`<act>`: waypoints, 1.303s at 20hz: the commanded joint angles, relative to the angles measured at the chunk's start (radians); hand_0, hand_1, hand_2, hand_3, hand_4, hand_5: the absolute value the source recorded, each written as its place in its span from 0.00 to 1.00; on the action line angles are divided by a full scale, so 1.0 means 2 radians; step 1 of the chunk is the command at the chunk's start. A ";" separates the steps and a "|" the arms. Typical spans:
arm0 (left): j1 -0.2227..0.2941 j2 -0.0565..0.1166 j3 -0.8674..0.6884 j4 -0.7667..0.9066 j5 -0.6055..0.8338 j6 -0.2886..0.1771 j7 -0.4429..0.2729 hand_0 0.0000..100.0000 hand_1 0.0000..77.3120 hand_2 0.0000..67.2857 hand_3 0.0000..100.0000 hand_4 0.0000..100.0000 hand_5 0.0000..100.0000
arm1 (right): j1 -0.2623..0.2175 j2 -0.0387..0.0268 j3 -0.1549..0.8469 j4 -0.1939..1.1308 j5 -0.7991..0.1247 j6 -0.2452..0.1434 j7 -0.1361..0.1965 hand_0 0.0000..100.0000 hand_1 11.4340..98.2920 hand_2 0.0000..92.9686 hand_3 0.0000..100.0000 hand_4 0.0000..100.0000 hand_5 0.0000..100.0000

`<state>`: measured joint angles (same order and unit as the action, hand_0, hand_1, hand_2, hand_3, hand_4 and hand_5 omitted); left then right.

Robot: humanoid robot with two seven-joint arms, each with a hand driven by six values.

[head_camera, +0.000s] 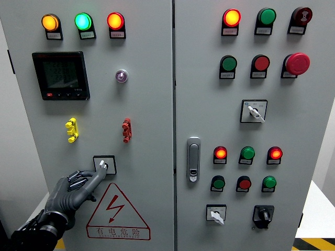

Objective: Turn on light switch 1
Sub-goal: 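Place the left hand fingers on the rotary switch handle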

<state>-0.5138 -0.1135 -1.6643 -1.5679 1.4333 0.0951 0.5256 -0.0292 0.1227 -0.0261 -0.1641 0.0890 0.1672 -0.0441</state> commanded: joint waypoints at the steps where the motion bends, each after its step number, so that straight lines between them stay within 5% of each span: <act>1: -0.002 0.000 0.001 0.000 0.000 0.000 0.005 0.00 0.85 0.81 0.92 1.00 0.70 | 0.000 0.0000 0.000 0.000 0.000 0.000 0.001 0.00 0.13 0.00 0.11 0.23 0.15; 26: -0.012 0.000 0.012 0.001 0.000 0.012 0.020 0.00 0.78 0.82 0.92 1.00 0.70 | 0.000 0.0000 0.000 0.000 0.000 0.000 0.000 0.00 0.13 0.00 0.11 0.23 0.15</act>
<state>-0.5317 -0.1135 -1.6402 -1.5667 1.4342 0.1192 0.5477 -0.0288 0.1227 -0.0261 -0.1641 0.0890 0.1672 -0.0444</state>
